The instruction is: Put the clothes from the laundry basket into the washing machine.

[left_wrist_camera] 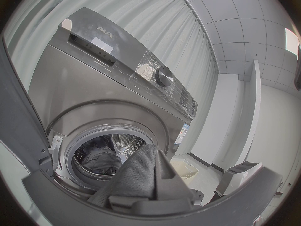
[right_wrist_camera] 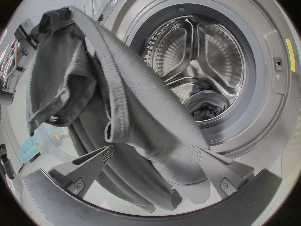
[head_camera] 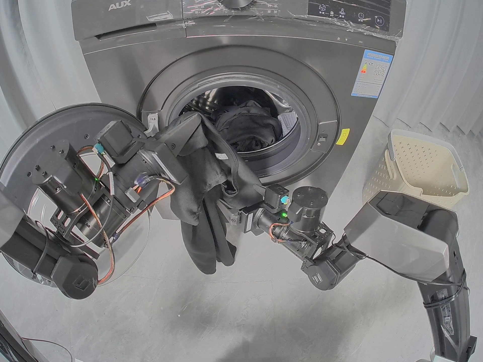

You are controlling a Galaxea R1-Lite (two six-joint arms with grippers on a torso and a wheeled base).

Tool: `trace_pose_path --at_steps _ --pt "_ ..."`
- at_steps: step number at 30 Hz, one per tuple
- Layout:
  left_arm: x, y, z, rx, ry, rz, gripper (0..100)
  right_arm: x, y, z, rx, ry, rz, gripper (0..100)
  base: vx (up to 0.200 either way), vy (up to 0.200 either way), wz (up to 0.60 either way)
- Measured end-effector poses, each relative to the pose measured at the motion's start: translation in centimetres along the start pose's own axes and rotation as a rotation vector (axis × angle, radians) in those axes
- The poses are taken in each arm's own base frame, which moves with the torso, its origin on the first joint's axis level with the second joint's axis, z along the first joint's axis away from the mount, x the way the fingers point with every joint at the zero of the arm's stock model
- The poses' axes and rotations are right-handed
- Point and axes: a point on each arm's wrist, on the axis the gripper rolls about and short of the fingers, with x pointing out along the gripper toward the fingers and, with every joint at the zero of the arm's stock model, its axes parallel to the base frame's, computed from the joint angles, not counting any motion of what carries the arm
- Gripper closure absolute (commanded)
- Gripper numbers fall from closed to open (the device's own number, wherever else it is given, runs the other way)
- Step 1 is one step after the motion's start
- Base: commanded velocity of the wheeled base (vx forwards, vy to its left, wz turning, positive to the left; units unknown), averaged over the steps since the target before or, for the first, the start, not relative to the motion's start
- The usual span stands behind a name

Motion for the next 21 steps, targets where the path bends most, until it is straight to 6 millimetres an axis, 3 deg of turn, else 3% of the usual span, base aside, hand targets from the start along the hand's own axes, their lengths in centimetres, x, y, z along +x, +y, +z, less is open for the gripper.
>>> trace_pose_path --at_steps 6,14,15,21 --pt "0.0 0.0 0.0 0.000 0.000 -0.001 100 0.0 -1.2 0.4 -0.004 -0.017 -0.026 0 0.000 0.000 0.00" --pt "0.0 0.0 0.0 0.000 0.000 -0.001 100 0.6 -1.5 1.3 -0.006 -0.057 -0.032 0 0.000 0.000 0.00" --pt "0.0 0.0 0.0 0.000 0.000 -0.001 100 0.7 -1.4 1.4 -0.006 -0.063 -0.031 100 0.000 0.000 0.00" --pt "0.0 0.0 0.0 -0.002 0.002 -0.002 100 1.0 -1.3 1.7 -0.006 -0.077 -0.029 100 0.000 0.000 0.00"
